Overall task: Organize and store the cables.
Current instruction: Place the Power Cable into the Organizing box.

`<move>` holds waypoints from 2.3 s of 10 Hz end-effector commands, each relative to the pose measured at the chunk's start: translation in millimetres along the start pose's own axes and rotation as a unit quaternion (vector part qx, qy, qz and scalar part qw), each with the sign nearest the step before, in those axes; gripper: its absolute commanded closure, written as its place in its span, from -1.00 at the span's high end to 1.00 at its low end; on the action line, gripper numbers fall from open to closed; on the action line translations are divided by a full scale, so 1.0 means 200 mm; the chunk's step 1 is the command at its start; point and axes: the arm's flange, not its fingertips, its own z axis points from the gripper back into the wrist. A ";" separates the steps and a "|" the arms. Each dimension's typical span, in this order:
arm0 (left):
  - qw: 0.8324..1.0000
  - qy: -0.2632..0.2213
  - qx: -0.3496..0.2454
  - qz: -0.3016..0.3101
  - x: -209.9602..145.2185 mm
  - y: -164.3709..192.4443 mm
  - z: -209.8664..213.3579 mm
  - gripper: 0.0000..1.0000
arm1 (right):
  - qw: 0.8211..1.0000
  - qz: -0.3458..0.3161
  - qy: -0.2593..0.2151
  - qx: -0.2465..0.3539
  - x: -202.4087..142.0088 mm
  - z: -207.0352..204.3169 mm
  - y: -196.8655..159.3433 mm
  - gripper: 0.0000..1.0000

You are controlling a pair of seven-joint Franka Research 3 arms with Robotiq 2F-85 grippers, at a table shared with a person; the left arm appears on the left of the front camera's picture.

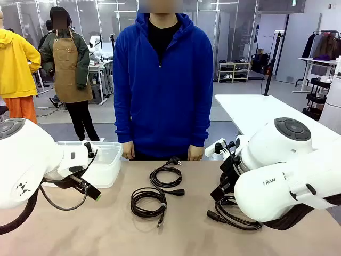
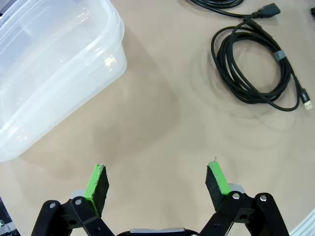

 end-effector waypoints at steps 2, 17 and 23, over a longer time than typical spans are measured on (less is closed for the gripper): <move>1.000 0.000 0.000 0.000 0.00 0.00 0.00 1.00 | 1.000 0.000 0.000 0.000 0.00 0.00 0.00 1.00; 0.980 -0.038 -0.131 -0.142 0.11 0.40 0.86 1.00 | 0.990 0.098 -0.065 0.072 -0.07 0.80 -0.44 1.00; 0.965 -0.168 -0.167 -0.114 -0.55 1.02 1.26 1.00 | 0.979 0.041 -0.159 0.124 -1.01 1.13 -0.98 1.00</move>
